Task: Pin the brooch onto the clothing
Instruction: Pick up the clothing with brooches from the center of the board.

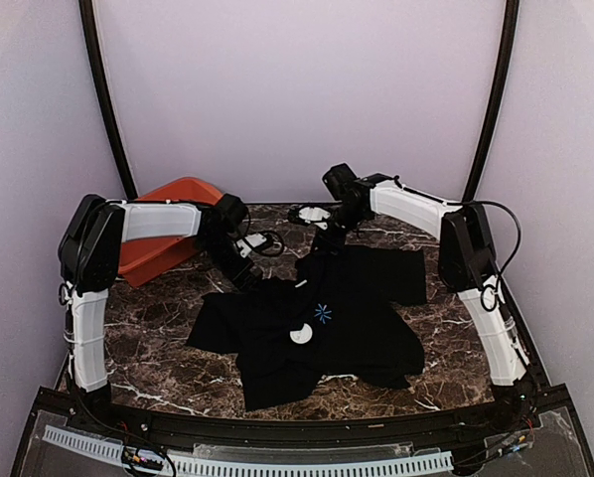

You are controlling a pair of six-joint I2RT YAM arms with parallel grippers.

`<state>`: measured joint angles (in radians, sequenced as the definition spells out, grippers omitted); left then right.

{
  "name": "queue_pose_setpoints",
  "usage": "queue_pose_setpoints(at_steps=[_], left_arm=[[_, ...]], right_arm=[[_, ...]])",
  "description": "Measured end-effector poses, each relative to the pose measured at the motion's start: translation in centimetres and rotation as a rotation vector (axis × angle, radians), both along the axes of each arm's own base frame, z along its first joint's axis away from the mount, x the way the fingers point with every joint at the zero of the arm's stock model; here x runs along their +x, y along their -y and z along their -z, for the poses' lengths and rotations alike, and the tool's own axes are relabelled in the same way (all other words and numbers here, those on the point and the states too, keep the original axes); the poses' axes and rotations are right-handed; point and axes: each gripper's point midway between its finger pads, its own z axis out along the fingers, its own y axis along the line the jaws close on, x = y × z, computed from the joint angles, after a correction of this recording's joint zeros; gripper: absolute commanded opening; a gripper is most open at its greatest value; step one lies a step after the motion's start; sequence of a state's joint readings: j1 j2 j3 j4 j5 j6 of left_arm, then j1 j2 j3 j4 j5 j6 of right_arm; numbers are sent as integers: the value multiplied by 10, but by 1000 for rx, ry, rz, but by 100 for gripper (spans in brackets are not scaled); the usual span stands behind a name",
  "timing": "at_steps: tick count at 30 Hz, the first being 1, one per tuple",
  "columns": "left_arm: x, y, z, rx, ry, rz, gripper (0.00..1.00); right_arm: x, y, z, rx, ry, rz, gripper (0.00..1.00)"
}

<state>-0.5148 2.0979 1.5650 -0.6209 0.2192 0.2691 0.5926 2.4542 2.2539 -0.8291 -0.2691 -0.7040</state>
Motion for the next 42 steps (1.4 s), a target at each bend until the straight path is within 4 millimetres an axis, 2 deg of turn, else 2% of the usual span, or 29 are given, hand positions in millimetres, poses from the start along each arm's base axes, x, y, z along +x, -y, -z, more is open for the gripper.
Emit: queue_pose_setpoints(at_steps=[5,9,16,19,20,24,26,27,28,30,37,42], left_arm=[[-3,-1,9,14,-28,8,88],[-2,1,10,14,-32,15,81],[1,8,10,-3,-41,36,68],[0,11,11,-8,-43,51,55],[-1,13,11,-10,-45,56,53],[-3,19,12,-21,-50,72,36],[-3,20,13,-24,-54,73,19],[-4,20,13,-26,-57,72,14],[-4,21,14,-28,-59,72,5],[-4,21,15,-28,-64,71,1],[-2,19,15,-3,-60,68,1],[11,13,11,57,1,49,1]], right_arm=[[-2,-6,27,12,-46,-30,59],[-4,-12,53,22,-91,-45,58],[-8,-19,49,64,-107,-74,56],[-11,-20,49,73,-119,-86,53],[-13,-21,49,75,-124,-91,50],[-18,-22,52,86,-149,-111,19],[-21,-23,53,94,-164,-117,3],[-22,-23,53,98,-168,-118,0],[-23,-23,53,100,-172,-119,0],[-21,-22,52,105,-175,-115,0],[-8,-17,52,133,-178,-52,0],[2,1,40,159,-153,19,0]])
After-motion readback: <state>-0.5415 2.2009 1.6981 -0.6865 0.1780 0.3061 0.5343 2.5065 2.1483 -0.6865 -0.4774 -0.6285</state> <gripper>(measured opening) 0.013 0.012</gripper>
